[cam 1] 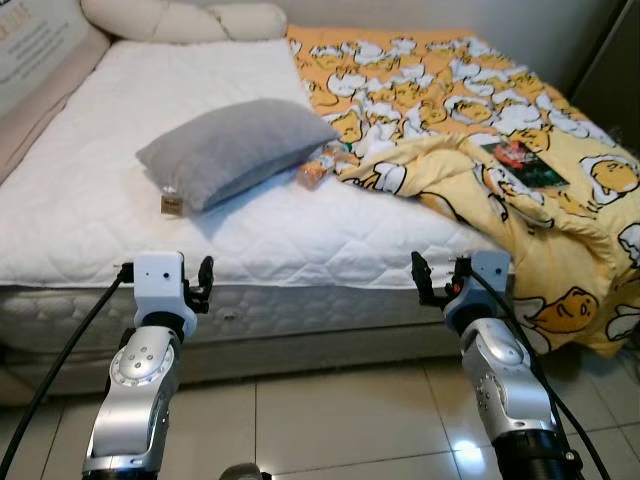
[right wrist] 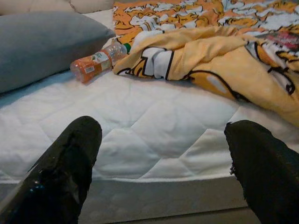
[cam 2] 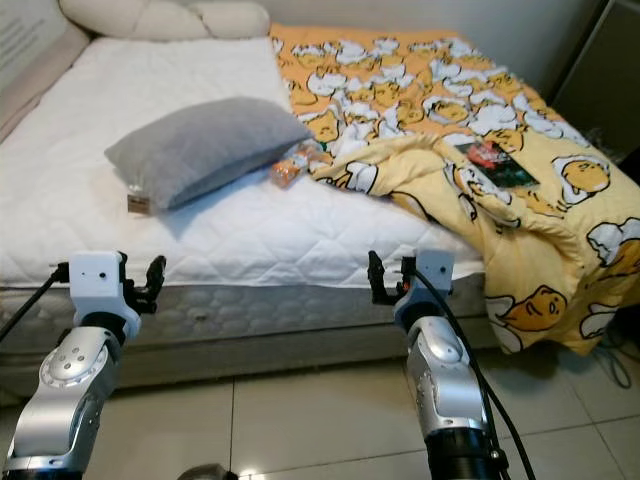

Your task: Clean up the room

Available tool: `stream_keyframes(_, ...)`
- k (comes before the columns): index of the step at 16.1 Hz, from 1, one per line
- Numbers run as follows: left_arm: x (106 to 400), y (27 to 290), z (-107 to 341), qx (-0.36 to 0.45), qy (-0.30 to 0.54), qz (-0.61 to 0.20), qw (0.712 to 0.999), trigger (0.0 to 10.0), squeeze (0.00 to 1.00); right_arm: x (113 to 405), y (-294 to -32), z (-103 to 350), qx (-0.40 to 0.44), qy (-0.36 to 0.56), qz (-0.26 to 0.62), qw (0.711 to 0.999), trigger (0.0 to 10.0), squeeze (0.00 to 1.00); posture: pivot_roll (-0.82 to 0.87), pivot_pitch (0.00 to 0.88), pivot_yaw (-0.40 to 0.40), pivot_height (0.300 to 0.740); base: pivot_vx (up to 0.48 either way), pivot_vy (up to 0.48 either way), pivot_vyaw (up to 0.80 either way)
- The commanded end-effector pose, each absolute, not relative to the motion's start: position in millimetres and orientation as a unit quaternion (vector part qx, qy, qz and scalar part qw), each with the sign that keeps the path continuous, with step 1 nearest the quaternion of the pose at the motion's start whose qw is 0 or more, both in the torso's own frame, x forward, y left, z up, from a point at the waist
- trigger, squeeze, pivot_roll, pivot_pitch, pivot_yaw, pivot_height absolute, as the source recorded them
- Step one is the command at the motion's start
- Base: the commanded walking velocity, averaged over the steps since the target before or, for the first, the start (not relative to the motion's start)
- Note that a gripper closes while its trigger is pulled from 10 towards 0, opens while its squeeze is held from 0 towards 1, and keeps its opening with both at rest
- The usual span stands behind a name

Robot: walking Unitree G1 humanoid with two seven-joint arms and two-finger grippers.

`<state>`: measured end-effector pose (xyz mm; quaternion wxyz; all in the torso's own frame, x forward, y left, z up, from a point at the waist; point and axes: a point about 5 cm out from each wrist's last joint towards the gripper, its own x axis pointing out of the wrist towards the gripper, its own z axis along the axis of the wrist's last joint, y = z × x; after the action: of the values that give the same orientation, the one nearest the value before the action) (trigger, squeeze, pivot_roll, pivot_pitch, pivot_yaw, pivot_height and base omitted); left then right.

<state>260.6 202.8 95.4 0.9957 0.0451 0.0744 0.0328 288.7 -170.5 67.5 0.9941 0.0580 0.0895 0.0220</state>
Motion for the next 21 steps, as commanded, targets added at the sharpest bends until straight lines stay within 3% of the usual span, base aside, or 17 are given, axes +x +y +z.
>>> stream_keyframes(1, 264, 202, 99, 0.051, 0.066, 0.033, 0.996, 10.0, 0.00, 294, -178, 72, 0.046, 0.086, 0.013, 0.995, 10.0, 0.00, 0.02, 0.000, -0.040, 0.740, 0.330, 0.000, 0.00)
stream_keyframes(11, 272, 205, 107, 0.059, 0.053, 0.034, 0.996, 10.0, 0.00, 301, -165, 73, 0.046, 0.079, 0.023, 0.996, 10.0, 0.00, 0.01, 0.000, -0.001, 0.740, 0.331, 0.000, 0.00)
stream_keyframes(14, 271, 201, 103, 0.060, 0.060, 0.029, 0.996, 10.0, 0.00, 302, -165, 77, 0.039, 0.074, 0.030, 0.996, 10.0, 0.00, 0.02, 0.000, -0.009, 0.740, 0.330, 0.000, 0.80)
stream_keyframes(21, 269, 208, 107, 0.075, 0.062, 0.032, 0.995, 10.0, 0.00, 298, -166, 70, 0.048, 0.087, 0.018, 0.995, 10.0, 0.00, 0.04, 0.000, -0.004, 0.740, 0.319, 0.000, 0.00)
